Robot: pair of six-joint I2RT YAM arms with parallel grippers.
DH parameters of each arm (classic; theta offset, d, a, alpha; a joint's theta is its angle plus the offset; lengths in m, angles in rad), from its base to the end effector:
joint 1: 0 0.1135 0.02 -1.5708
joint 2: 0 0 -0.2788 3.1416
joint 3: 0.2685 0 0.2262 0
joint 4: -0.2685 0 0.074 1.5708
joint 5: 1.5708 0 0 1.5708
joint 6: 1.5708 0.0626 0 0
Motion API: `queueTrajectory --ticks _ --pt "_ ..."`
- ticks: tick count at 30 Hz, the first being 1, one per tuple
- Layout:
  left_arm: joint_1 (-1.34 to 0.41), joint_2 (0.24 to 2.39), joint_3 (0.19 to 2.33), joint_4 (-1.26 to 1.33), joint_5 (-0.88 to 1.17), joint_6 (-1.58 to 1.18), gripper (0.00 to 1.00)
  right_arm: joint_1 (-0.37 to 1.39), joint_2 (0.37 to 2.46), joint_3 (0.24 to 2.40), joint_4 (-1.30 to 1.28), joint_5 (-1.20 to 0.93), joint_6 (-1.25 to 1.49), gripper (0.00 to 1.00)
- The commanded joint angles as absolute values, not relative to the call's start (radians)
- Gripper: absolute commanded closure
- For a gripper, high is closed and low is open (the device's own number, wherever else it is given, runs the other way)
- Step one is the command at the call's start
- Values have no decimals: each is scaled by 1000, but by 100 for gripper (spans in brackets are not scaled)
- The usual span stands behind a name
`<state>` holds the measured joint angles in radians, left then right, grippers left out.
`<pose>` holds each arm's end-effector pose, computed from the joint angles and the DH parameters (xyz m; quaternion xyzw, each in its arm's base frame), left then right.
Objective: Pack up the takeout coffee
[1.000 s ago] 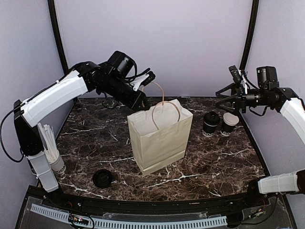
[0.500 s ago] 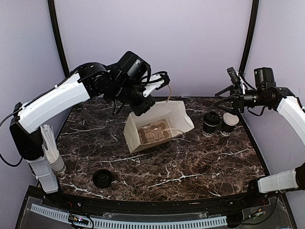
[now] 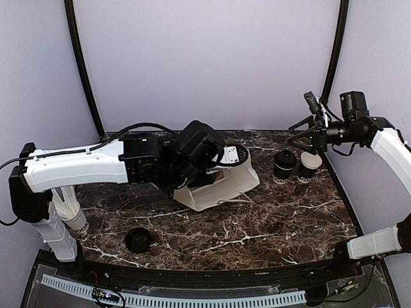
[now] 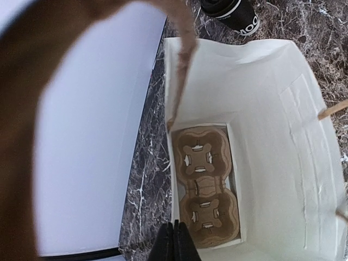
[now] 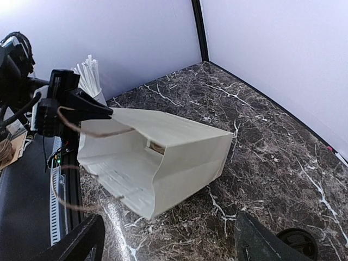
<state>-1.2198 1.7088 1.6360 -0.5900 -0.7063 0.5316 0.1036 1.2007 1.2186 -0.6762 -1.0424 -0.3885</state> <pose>0.1675 -0.3392 0.3588 0.5505 0.6565 0.1538 0.4922 0.2129 0.0765 0.3727 -0.4024 0.7016 0.3882 0.4417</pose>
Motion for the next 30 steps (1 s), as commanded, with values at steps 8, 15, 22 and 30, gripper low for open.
queueTrajectory --ticks 8,15,22,30 --pt "-1333 1620 1593 -536 -783 486 100 100 1218 1213 -646 -1059 -407 16" --pt "-1313 1601 1600 -518 -737 474 100 99 1258 1277 -657 -928 -375 10" --pt "-1121 1589 1665 -575 -434 359 100 100 1351 1408 -704 -559 -389 1" --pt "-923 1637 1713 -549 -258 326 54 100 1506 1537 -834 -439 -415 3"
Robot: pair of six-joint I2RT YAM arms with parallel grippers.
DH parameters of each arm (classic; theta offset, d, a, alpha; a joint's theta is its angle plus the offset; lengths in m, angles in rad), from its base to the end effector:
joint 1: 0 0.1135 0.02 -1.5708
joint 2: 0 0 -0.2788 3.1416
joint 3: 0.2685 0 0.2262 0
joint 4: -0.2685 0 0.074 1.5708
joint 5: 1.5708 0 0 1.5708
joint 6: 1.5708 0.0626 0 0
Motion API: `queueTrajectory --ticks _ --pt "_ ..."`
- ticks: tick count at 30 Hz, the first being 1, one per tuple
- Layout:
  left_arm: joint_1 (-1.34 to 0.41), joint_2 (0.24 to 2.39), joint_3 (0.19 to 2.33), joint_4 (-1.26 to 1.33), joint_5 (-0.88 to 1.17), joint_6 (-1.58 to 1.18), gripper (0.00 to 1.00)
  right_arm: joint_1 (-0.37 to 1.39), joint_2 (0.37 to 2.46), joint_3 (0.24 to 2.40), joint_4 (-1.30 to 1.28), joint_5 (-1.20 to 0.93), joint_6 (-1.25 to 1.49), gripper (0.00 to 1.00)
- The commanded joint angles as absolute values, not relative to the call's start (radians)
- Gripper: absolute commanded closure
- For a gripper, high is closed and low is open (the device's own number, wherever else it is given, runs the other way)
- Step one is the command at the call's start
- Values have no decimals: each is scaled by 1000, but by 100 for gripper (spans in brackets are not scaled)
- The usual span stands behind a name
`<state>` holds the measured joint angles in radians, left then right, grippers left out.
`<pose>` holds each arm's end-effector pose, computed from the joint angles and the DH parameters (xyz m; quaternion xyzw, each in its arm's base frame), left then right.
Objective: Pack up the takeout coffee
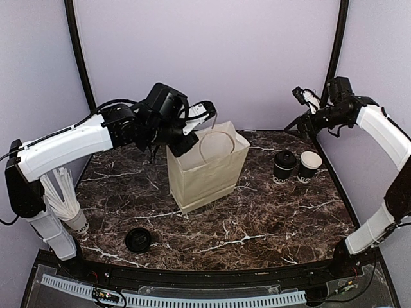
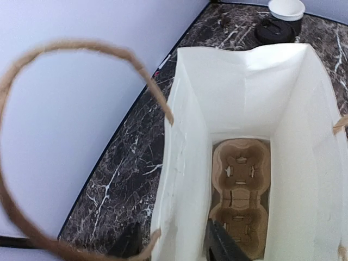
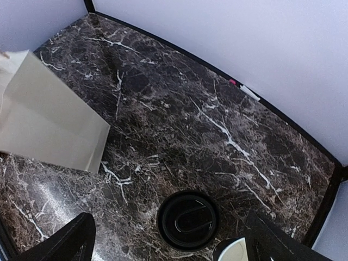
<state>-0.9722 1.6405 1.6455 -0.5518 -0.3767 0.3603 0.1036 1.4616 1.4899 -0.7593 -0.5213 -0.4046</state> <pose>0.2276 -0.2928 0.3840 0.4572 0.7299 0.0107 0.5081 0.2966 0.0622 0.3711 -0.3235 0.8275 0.1736 0.4247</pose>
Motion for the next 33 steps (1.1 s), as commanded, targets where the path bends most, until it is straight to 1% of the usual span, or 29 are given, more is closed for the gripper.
queueTrajectory --ticks 1,2,3,5,6,9,10,11,12,13,14,16,19,21,24,27,33 --pt "-917 1644 1729 -545 -261 328 46 100 1511 1540 -838 -436 -410 4" --pt "-916 1644 1734 -540 -265 332 43 100 1513 1538 -838 -427 -404 4" --pt "-915 1641 1739 -530 -280 335 37 100 1516 1534 -837 -415 -400 4" --pt "-911 1629 1736 -512 -316 349 30 100 1527 1528 -838 -369 -385 4" --pt "-911 1622 1731 -505 -330 362 29 100 1539 1530 -846 -355 -382 4" --pt "-905 1558 1689 -473 -363 388 21 100 1573 1538 -885 -341 -378 6" --pt "-903 1507 1674 -451 -355 394 16 100 1582 1537 -895 -344 -378 6" --pt "-896 1476 1623 -421 -340 394 13 101 1590 1534 -902 -346 -377 5" --pt "-890 1400 1586 -339 -333 387 5 101 1599 1531 -907 -346 -374 5" --pt "-871 1359 1503 -295 -321 378 3 101 1607 1526 -909 -338 -370 4" --pt "-858 1290 1461 -205 -318 342 2 100 1617 1524 -912 -334 -367 4" --pt "-786 1218 1313 -112 -286 256 1 104 1641 1528 -922 -324 -367 4" --pt "-641 1190 1212 -69 -245 90 1 112 1679 1552 -944 -292 -375 3" --pt "-578 1185 1131 -31 -216 21 1 119 1699 1560 -946 -266 -372 3" --pt "-538 1178 1026 42 -165 -51 1 129 1724 1570 -949 -256 -364 3" --pt "-533 1171 965 113 -146 -72 1 148 1739 1569 -945 -241 -365 3" --pt "-492 1179 968 88 -113 -140 2 188 1749 1571 -915 -192 -381 4"
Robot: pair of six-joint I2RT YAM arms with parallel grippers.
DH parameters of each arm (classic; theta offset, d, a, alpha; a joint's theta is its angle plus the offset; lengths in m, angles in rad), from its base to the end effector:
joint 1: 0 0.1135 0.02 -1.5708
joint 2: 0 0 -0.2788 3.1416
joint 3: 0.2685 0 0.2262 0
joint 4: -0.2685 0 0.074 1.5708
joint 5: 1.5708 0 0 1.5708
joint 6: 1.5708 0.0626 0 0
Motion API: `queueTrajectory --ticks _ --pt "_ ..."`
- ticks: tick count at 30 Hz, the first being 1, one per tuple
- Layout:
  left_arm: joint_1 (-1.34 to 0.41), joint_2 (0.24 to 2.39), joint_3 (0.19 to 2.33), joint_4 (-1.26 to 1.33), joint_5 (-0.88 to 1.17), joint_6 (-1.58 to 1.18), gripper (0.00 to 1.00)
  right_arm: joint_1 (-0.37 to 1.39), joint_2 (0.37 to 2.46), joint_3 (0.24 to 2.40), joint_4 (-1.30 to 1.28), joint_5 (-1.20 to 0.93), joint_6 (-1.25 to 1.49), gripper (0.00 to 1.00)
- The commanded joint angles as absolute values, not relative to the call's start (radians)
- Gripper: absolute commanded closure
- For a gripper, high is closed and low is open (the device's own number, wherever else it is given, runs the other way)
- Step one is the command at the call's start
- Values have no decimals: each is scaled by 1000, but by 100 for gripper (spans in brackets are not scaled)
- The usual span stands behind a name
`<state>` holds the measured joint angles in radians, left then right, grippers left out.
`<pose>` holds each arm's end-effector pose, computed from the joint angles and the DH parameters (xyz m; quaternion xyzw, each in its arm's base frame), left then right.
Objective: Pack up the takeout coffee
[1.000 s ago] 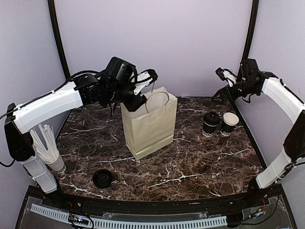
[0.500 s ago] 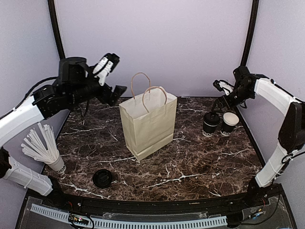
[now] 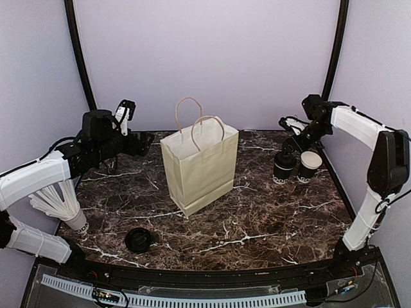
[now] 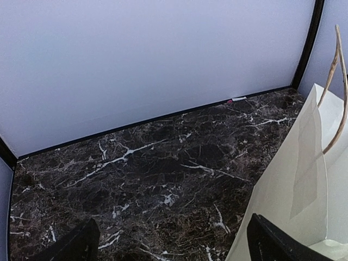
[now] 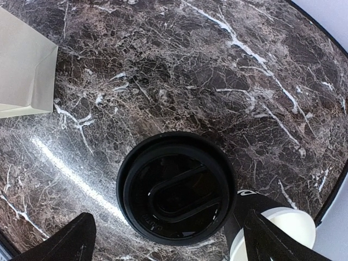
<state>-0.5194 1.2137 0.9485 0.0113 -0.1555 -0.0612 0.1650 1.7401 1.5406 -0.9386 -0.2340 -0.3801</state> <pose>0.2481 -0.1307 0.3413 0.1328 0.7787 -0.1158 0.6021 0.3421 0.0717 0.2814 -0.2852 0.9275 0.0905 0.2242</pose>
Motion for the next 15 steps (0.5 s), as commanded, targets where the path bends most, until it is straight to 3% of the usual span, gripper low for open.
queueTrajectory --ticks 1,15 --pt "-490 1178 968 87 -111 -142 3 194 1756 1577 -911 -182 -381 4" --pt "-489 1159 966 72 -119 -135 5 213 1826 1613 -929 -140 -360 9"
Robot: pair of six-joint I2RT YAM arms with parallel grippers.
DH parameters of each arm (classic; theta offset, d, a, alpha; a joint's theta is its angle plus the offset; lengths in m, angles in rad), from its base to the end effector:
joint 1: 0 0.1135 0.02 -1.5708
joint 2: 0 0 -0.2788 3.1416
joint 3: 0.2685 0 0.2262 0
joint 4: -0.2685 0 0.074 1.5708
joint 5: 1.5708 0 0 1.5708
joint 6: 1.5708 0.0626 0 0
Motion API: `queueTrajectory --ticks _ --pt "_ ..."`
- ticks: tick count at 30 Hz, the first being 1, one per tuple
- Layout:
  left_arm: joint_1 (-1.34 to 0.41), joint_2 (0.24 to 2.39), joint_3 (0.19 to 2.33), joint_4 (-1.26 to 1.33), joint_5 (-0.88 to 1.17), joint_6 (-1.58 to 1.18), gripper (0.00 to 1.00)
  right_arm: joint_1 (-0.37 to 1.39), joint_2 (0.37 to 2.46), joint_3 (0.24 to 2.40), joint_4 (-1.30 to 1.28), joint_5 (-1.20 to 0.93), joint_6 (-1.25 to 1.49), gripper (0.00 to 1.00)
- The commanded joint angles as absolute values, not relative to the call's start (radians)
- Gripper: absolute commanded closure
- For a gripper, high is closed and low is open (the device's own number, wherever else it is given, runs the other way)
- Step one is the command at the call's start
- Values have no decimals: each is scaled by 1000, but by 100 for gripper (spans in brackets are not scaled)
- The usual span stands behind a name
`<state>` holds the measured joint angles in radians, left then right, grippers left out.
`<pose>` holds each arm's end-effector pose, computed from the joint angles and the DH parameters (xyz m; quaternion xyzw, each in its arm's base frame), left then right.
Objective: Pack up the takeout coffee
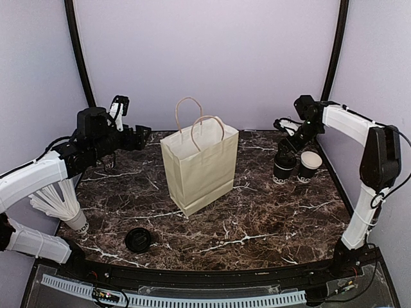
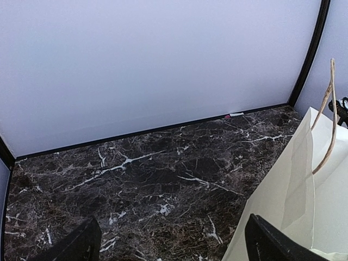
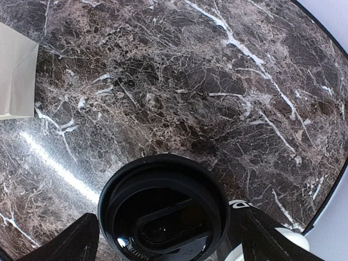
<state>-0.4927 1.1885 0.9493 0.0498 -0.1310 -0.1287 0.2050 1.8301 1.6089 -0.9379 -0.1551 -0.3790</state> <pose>0.2468 -0.1232 0.3532 0.0982 0.7640 -0.1463 0.6207 0.3620 0.0852 0.2692 -0.2961 0.9301 0.0578 0.2096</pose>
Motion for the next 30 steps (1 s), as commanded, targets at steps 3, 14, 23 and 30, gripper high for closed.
queueTrajectory --ticks 3,14,23,30 --pt "-489 1160 969 68 -109 -135 5 218 1833 1611 -933 -139 -359 10" --pt "-488 1162 973 61 -90 -139 6 230 1838 1590 -936 -127 -345 17" --pt "-488 1169 979 52 -75 -145 6 237 1822 1560 -944 -108 -351 21" --pt "-488 1169 979 50 -71 -145 6 262 1788 1537 -950 -92 -369 32"
